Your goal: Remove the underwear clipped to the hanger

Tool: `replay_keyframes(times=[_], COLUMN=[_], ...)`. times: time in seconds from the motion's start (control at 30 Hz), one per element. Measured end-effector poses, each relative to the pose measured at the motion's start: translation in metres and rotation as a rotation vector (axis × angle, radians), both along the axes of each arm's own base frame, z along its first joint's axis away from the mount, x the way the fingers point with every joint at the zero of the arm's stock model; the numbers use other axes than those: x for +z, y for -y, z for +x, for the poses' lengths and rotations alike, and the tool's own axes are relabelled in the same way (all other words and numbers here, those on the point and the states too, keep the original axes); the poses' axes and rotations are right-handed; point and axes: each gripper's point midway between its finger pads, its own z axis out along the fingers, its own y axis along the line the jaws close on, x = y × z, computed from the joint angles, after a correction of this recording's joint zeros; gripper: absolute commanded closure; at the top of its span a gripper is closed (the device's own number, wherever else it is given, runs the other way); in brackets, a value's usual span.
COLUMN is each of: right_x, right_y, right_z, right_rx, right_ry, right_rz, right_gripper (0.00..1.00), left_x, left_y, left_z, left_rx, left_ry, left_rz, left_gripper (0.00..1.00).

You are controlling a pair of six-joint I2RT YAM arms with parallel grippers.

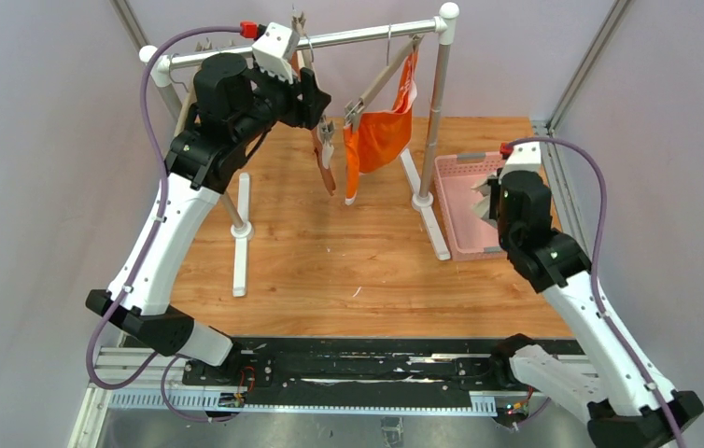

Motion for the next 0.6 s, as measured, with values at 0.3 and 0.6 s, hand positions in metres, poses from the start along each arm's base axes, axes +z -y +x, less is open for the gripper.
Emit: replay_keyframes(times=[0.3, 0.6], right_x=[-0.039, -0.073], right_y=[0.028, 0.018], right_z=[0.053, 0.085], right_rx=[-0.042, 0.011], right_ry=[-0.094, -0.166], right_rz=[0.084, 0.134], right_gripper=[0.99, 0.92], left_x=[-0.005, -0.018], left_y=[-0.011, -0.020], left_z=[0.008, 0.016], left_rx=[0.069, 0.126], left_ry=[0.007, -0.001], left_rz=[0.034, 0.068], left_gripper=[0.39, 0.47])
